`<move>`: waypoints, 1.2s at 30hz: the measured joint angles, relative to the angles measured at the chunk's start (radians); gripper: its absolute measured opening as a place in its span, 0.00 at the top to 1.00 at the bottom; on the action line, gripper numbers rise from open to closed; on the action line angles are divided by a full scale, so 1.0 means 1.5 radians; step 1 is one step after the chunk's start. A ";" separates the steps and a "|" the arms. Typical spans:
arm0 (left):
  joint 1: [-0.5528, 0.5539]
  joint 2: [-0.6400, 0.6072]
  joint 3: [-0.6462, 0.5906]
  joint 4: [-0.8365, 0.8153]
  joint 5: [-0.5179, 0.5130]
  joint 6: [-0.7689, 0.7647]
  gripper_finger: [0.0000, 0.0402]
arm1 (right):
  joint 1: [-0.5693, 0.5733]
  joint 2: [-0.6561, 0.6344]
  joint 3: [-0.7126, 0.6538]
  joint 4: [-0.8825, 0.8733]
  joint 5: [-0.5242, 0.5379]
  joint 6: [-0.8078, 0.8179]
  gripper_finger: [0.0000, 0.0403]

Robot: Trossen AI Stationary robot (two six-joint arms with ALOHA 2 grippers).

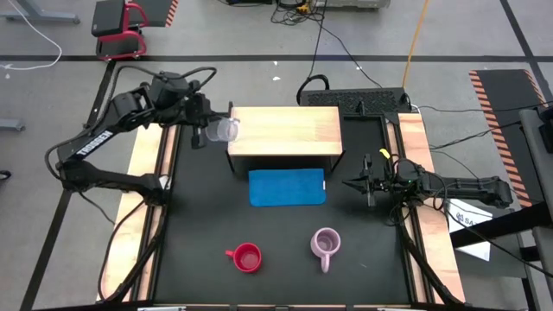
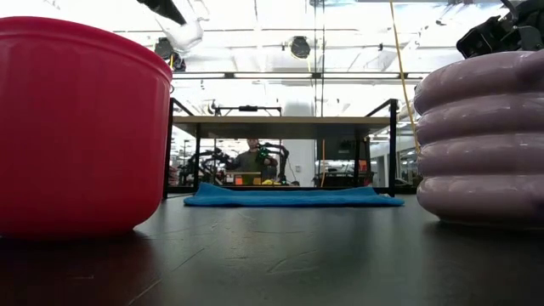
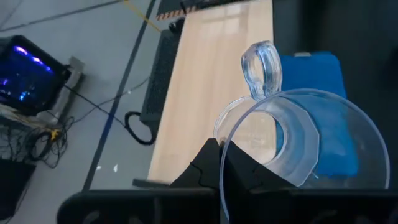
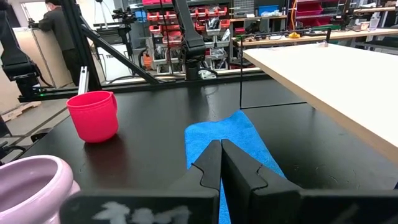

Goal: Stack small to large cups/mugs on shelf
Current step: Put the glass mug on the shelf

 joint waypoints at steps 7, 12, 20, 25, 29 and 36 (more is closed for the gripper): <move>0.013 0.000 -0.045 0.034 0.051 0.009 1.00 | 0.000 0.000 0.000 -0.002 0.000 0.008 1.00; 0.013 -0.004 -0.053 0.037 0.052 0.018 1.00 | 0.000 0.000 0.000 -0.003 0.000 0.010 1.00; 0.013 -0.007 -0.053 0.035 0.052 0.016 1.00 | 0.000 0.000 0.000 -0.003 0.000 0.006 1.00; 0.013 -0.008 -0.053 0.046 0.053 0.016 1.00 | 0.000 0.000 0.000 -0.003 0.000 0.005 1.00; 0.013 -0.005 -0.052 0.120 0.046 0.005 1.00 | 0.000 0.000 0.000 -0.002 0.000 0.005 1.00; 0.035 0.007 -0.052 0.177 0.059 0.024 1.00 | 0.000 0.000 0.000 -0.002 0.000 0.005 1.00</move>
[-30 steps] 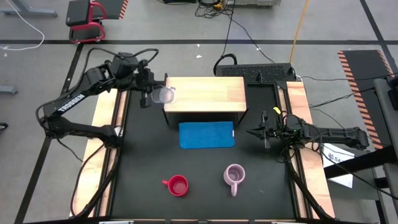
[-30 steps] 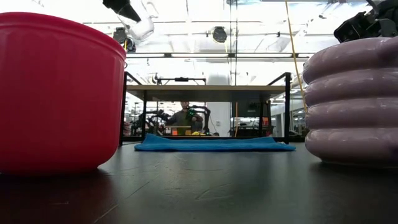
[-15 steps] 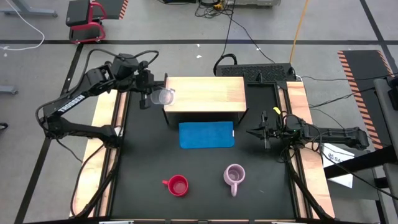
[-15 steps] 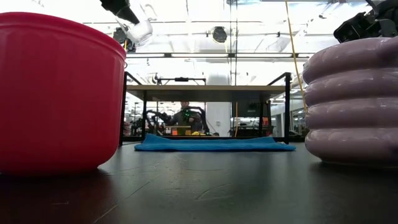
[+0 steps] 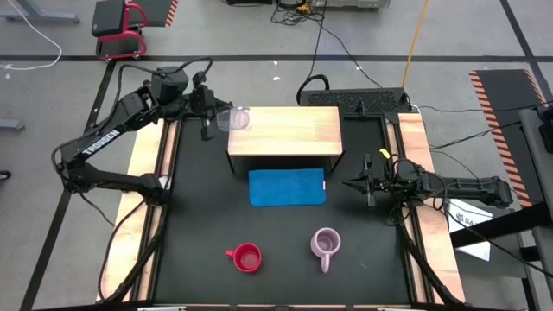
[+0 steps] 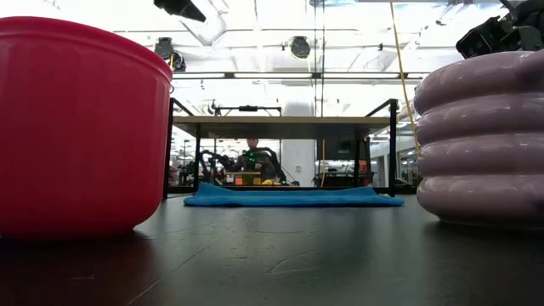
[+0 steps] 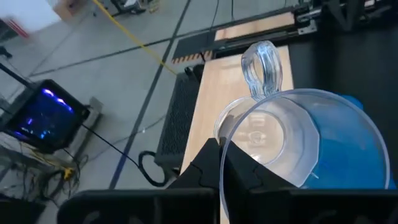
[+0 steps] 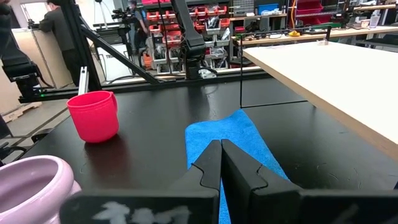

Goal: Stack small to large cups/mugs on shelf
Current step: Put the glass mug on the shelf

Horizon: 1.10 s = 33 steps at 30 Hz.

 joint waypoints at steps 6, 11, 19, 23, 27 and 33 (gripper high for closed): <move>0.039 0.047 0.026 -0.006 0.015 0.010 1.00 | 0.000 0.000 0.000 0.000 0.000 0.000 1.00; 0.053 0.109 0.108 -0.033 0.023 0.018 1.00 | 0.000 0.000 0.000 0.000 0.000 0.000 1.00; 0.067 0.201 0.268 -0.158 0.056 0.065 1.00 | 0.000 0.000 0.000 0.000 0.000 0.000 1.00; 0.075 0.243 0.317 -0.206 0.116 0.097 1.00 | 0.000 0.000 0.000 0.000 0.000 0.000 1.00; 0.079 0.285 0.350 -0.263 0.122 0.134 1.00 | 0.000 0.000 0.000 0.000 0.000 0.000 1.00; 0.080 0.341 0.371 -0.339 0.122 0.197 1.00 | 0.000 0.000 0.000 0.000 0.000 0.000 1.00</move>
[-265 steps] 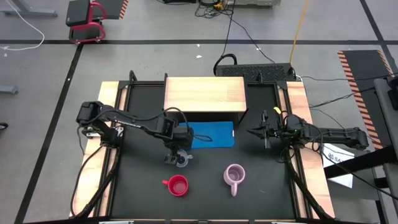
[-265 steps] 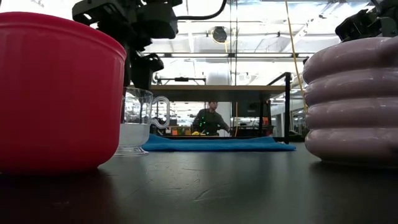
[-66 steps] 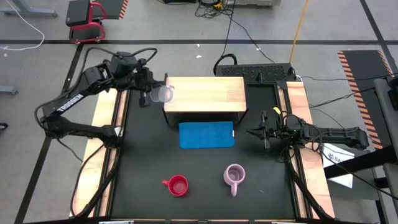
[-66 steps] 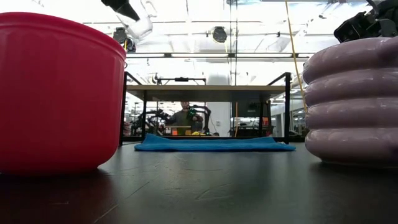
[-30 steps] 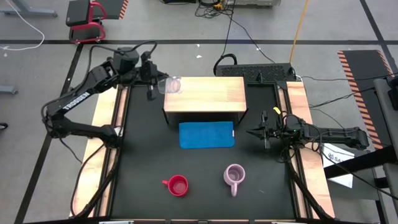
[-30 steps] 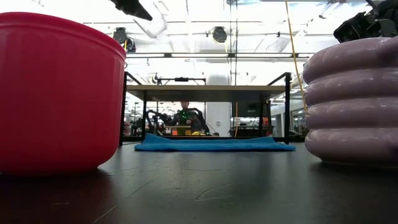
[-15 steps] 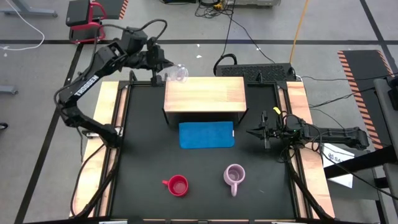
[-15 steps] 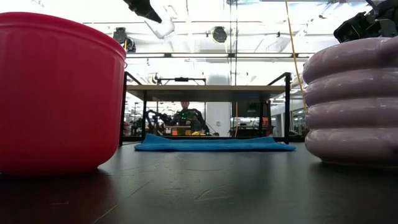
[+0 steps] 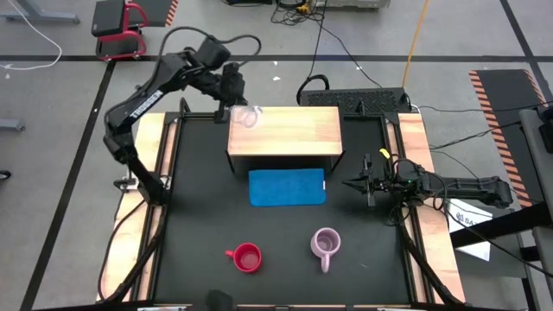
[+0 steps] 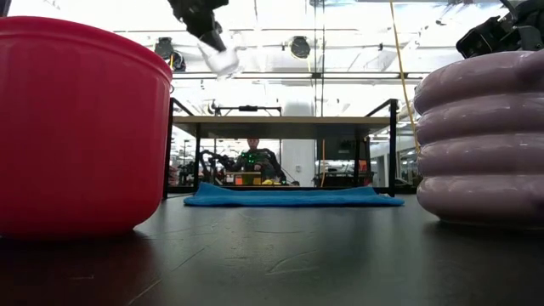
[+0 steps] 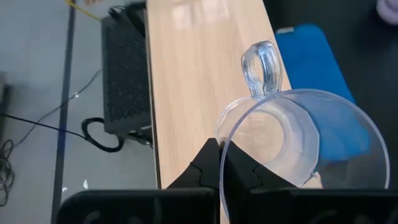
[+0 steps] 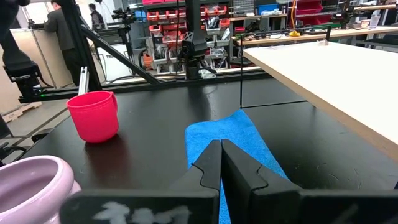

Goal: Stack small to large cups/mugs on shelf
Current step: Put the glass mug on the shelf

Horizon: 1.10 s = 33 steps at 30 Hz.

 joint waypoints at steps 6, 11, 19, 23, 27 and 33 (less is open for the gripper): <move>0.000 0.021 0.001 -0.009 -0.004 0.054 1.00 | 0.000 0.000 0.000 0.000 0.000 0.000 1.00; -0.007 0.020 0.001 -0.010 -0.001 0.114 1.00 | 0.000 0.000 0.000 0.000 0.000 0.000 1.00; -0.013 0.020 0.001 -0.018 0.000 0.181 1.00 | 0.000 0.000 0.000 0.000 0.000 0.002 1.00; -0.017 0.020 0.001 -0.015 0.002 0.205 1.00 | 0.000 0.000 0.000 0.000 0.000 0.002 1.00; -0.007 0.033 0.002 0.025 0.040 0.199 1.00 | 0.000 0.000 0.000 0.002 0.000 0.002 1.00; 0.008 0.068 0.001 0.001 0.061 0.185 1.00 | 0.000 0.000 0.000 0.002 0.000 0.003 1.00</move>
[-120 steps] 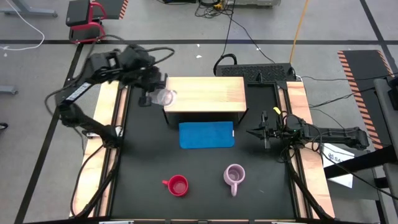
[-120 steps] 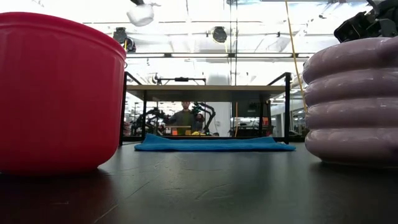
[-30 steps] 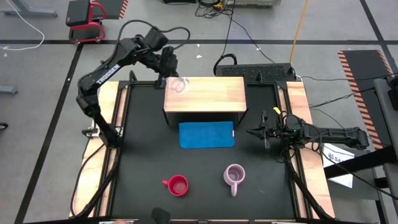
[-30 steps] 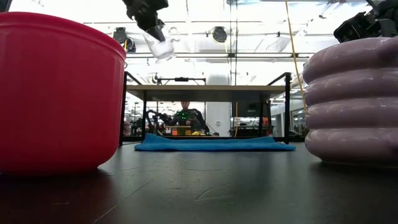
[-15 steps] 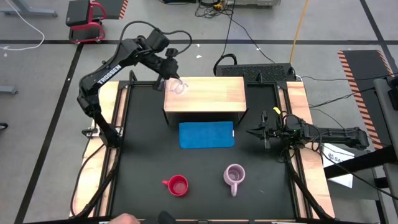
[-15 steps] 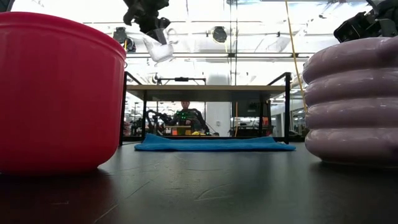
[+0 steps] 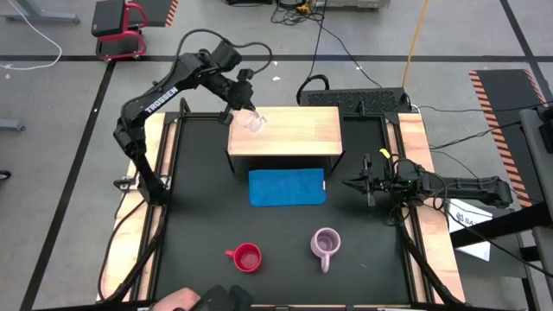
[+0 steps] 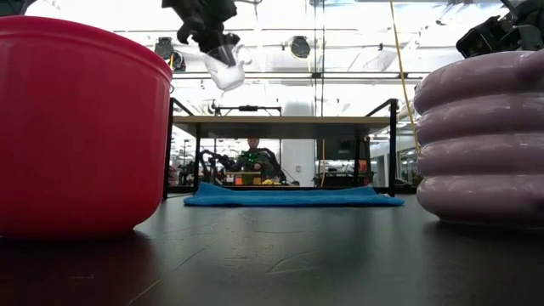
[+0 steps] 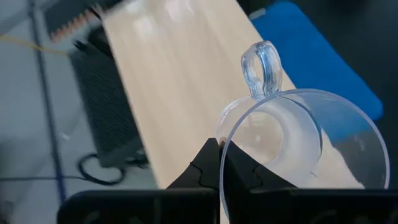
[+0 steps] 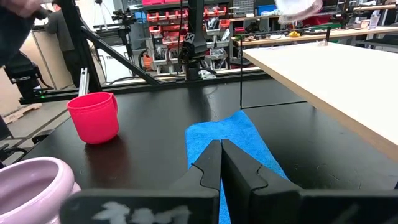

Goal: Stack small to large cups/mugs on shelf
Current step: Put the glass mug on the shelf

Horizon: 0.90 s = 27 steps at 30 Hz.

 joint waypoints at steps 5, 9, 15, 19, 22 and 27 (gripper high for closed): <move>-0.002 0.022 0.000 -0.038 -0.036 -0.016 1.00 | 0.000 0.000 0.000 0.000 0.000 -0.002 1.00; -0.010 0.033 0.000 -0.077 -0.078 -0.026 1.00 | 0.000 0.000 0.000 0.000 0.000 -0.004 1.00; -0.024 0.027 0.000 -0.086 -0.096 -0.044 1.00 | 0.000 0.000 0.000 0.000 0.000 -0.005 1.00; -0.032 0.027 0.000 -0.089 -0.099 -0.048 1.00 | 0.000 0.000 0.000 -0.001 0.000 -0.005 1.00; -0.036 0.027 0.000 -0.089 -0.102 -0.051 1.00 | 0.000 0.000 0.000 -0.001 0.000 -0.006 1.00; -0.038 0.027 0.000 -0.090 -0.103 -0.063 1.00 | 0.000 0.000 0.000 -0.003 0.000 -0.008 1.00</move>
